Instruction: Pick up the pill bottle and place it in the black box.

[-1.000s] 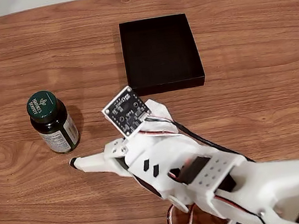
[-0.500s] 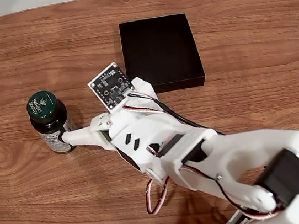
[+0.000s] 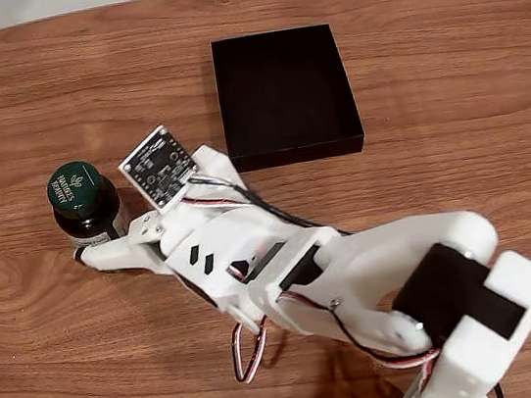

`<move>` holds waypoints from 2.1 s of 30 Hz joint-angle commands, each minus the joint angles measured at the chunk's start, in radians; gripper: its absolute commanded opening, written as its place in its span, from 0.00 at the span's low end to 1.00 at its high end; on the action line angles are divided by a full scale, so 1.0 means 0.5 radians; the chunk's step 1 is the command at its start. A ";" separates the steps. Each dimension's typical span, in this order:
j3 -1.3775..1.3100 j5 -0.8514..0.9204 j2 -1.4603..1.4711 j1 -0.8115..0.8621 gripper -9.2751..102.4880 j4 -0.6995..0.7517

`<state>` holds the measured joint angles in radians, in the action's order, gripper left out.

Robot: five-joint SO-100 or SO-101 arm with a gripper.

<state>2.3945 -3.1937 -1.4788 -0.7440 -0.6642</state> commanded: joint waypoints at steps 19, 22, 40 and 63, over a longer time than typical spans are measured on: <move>-0.448 0.006 0.390 -0.034 0.43 -0.187; -0.491 0.015 0.426 -0.034 0.42 -0.190; -0.690 0.132 0.675 -0.126 0.31 -0.439; -0.350 0.095 0.058 -0.150 0.19 -0.236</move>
<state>2.2135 -3.1293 -1.2241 -0.8161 -0.8145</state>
